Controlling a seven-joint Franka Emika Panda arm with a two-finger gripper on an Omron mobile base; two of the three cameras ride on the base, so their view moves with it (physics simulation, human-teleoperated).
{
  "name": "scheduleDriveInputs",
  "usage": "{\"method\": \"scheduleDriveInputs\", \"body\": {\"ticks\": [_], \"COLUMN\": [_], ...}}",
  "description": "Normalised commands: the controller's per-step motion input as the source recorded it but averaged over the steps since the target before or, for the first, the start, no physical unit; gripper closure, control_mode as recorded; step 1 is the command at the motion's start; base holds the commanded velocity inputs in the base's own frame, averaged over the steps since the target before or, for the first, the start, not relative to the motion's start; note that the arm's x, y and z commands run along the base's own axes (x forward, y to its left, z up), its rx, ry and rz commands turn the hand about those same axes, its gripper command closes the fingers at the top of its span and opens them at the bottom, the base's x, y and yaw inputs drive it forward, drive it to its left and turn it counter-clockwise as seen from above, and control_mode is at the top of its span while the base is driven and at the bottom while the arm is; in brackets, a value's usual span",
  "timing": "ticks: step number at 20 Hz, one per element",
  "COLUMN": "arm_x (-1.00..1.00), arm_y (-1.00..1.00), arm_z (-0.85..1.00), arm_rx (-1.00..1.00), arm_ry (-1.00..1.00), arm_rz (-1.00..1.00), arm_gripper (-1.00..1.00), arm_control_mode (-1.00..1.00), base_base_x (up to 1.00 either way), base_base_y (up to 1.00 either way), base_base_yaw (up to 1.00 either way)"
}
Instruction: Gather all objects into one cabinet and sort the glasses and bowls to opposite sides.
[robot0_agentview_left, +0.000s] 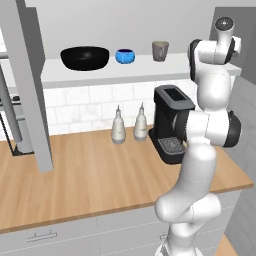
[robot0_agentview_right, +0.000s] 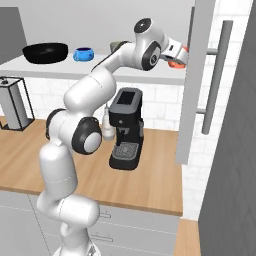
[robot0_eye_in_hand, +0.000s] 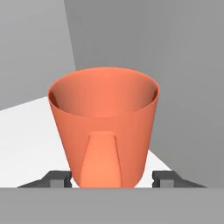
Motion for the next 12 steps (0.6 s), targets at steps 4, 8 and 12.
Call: {"method": "scheduleDriveInputs", "body": {"ticks": [4,8,12], "arm_x": [0.00,-0.40,-0.62], "arm_y": [0.00,0.10,0.51], "arm_z": [0.00,0.00,0.00], "arm_rx": [0.00,0.00,0.00], "arm_ry": [0.00,-0.01,0.00], "arm_rz": [0.00,0.00,0.02], "arm_gripper": [-1.00,-1.00,-1.00], "arm_control_mode": [-1.00,-1.00,-1.00], "base_base_x": [0.00,0.00,0.00], "base_base_y": [0.00,0.00,0.00], "base_base_yaw": [0.00,0.00,0.00]}}
